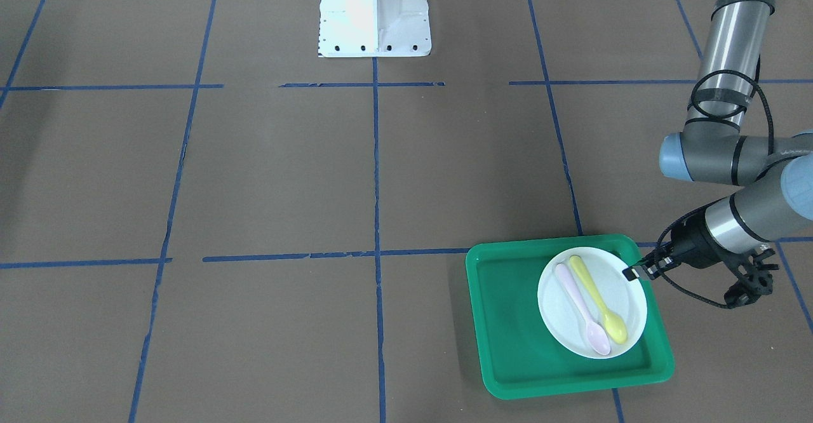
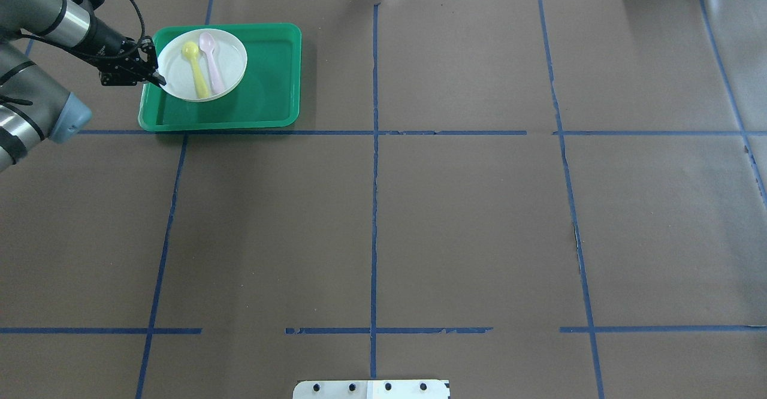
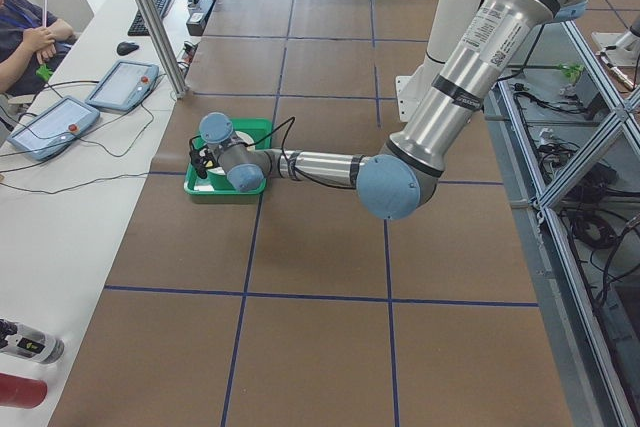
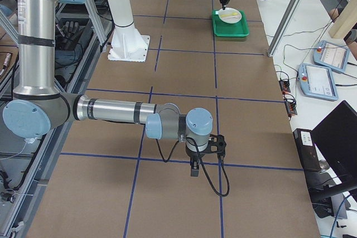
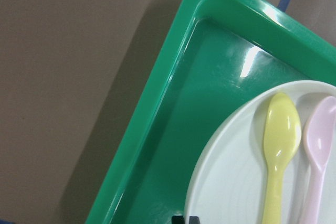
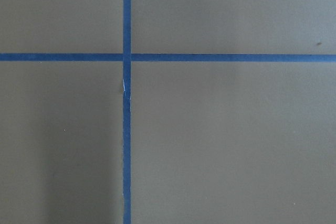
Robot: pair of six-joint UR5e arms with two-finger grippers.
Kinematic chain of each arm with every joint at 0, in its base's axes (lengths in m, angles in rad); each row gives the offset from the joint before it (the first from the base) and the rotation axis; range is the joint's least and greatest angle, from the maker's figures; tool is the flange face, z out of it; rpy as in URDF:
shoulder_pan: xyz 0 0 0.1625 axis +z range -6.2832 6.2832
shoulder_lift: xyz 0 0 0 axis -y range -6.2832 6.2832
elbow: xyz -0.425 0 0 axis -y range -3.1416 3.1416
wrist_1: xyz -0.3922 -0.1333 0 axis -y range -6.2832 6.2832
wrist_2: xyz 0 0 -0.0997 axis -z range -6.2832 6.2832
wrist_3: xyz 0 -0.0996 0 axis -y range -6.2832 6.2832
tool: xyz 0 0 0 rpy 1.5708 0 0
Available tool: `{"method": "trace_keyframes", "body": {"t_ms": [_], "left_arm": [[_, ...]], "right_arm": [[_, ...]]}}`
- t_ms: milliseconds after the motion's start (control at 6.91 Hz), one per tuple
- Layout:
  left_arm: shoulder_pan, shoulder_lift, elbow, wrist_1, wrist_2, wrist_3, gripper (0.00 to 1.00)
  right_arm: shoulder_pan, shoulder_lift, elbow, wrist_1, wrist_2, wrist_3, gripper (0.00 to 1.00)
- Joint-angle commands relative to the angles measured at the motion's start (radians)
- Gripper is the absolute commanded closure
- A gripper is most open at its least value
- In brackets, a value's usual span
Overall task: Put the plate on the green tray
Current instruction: 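Lower the plate onto the green tray and open the left gripper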
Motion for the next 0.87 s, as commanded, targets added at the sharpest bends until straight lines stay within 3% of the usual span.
{"method": "trace_keyframes", "body": {"t_ms": [0,434,579,724], "left_arm": [[0.020,-0.018,0.040,-0.057,0.021,-0.049,1.00],[0.051,-0.018,0.046,-0.083,0.064,-0.049,1.00],[0.052,-0.017,0.046,-0.087,0.067,-0.052,0.87],[0.052,-0.012,0.046,-0.111,0.068,-0.052,0.26]], "right_arm": [[0.000,0.000,0.000,0.001,0.000,0.001,0.00],[0.000,0.000,0.000,0.000,0.000,0.001,0.00],[0.000,0.000,0.000,0.000,0.000,0.001,0.00],[0.000,0.000,0.000,0.000,0.000,0.001,0.00]]}}
